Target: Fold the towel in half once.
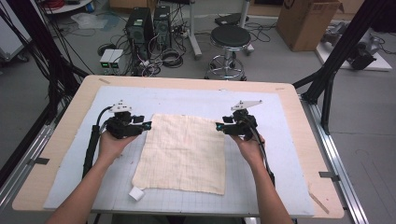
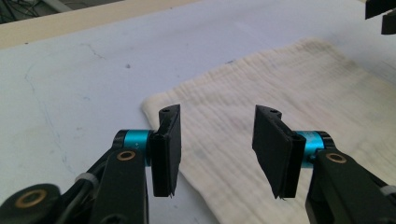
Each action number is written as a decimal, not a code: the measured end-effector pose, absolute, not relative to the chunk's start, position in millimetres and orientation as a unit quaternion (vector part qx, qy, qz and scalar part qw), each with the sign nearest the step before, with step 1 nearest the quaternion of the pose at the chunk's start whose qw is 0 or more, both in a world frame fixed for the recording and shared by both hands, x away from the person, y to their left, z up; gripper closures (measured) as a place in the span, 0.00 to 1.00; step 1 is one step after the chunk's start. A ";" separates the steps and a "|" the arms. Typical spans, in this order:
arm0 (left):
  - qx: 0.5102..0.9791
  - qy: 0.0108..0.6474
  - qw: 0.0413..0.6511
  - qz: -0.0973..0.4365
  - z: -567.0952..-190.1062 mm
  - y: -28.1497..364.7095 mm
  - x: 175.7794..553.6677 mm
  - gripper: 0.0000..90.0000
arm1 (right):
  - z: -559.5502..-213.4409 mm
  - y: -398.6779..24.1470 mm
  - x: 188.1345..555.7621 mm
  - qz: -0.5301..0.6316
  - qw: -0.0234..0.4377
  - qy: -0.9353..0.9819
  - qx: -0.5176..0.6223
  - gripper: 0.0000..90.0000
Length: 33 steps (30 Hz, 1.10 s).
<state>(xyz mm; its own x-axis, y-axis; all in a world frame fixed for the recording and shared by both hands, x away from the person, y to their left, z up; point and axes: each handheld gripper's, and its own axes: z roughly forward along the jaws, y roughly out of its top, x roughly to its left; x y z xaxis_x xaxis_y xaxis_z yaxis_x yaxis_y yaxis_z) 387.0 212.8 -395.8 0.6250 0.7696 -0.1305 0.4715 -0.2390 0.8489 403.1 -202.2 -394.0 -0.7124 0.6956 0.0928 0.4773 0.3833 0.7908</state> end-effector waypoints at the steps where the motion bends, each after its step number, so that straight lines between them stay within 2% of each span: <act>1: 0.766 0.408 0.470 0.160 -396.8 213.6 390.5 0.58 | -392.5 -202.3 406.2 0.425 0.128 0.821 0.359 0.59; 6: 0.759 0.423 0.467 0.167 -397.9 215.2 407.6 0.60 | -389.2 -201.2 422.1 0.431 0.141 0.811 0.371 0.59; 12: 0.750 0.447 0.445 0.198 -408.6 210.9 424.2 0.65 | -406.8 -202.1 438.0 0.417 0.137 0.804 0.401 0.61; 15: 0.741 0.464 0.448 0.188 -416.7 209.7 430.1 0.66 | -415.6 -203.5 442.0 0.401 0.129 0.803 0.422 0.62; 21: 0.758 0.470 0.420 0.167 -435.4 197.9 438.1 0.71 | -426.4 -205.0 447.5 0.391 0.116 0.800 0.441 0.67; 26: 0.760 0.488 0.401 0.156 -444.0 190.9 442.9 0.71 | -433.3 -204.2 449.6 0.374 0.103 0.805 0.448 0.70; 30: 0.761 0.490 0.391 0.165 -442.7 189.7 443.7 0.77 | -437.8 -204.1 450.6 0.366 0.097 0.805 0.457 0.75; 33: 0.770 0.480 0.380 0.179 -442.4 187.4 442.1 0.83 | -437.7 -203.0 450.4 0.362 0.100 0.804 0.461 0.85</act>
